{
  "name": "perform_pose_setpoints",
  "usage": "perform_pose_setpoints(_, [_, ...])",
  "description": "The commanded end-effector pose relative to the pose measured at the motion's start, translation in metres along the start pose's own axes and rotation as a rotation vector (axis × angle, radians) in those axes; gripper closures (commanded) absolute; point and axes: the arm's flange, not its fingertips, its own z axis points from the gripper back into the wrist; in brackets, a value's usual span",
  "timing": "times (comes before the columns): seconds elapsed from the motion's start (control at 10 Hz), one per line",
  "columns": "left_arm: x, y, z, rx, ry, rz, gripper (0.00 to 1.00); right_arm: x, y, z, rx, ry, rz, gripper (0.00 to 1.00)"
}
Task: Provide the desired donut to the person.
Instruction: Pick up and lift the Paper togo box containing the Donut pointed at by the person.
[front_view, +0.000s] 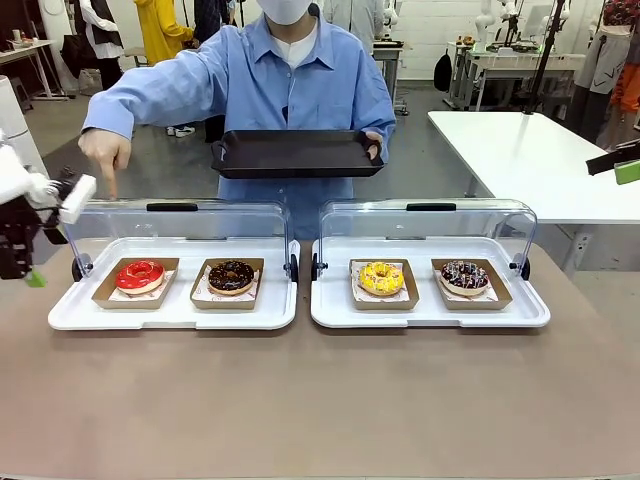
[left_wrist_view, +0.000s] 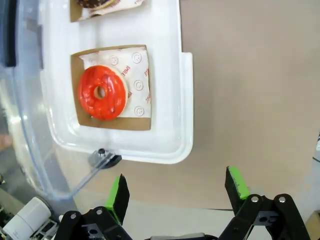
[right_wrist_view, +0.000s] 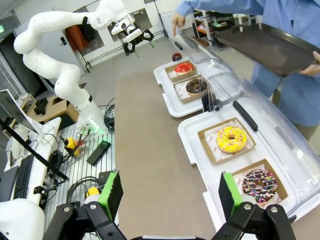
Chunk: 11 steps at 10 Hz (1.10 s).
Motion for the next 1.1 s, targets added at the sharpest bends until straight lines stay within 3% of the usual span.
perform_pose_setpoints(0.0, [0.021,0.013,-0.021,0.009,0.060,0.009,0.00,0.000,0.000,0.000,0.006,-0.008,0.003,0.00])
perform_pose_setpoints(0.3, [0.044,0.022,-0.046,-0.065,0.044,-0.014,0.00,0.000,0.000,0.000,0.006,-0.008,0.003,0.00])
perform_pose_setpoints(1.0, [0.044,0.017,-0.052,-0.068,0.043,-0.032,0.00,0.000,0.000,0.000,0.006,-0.008,0.003,0.00])
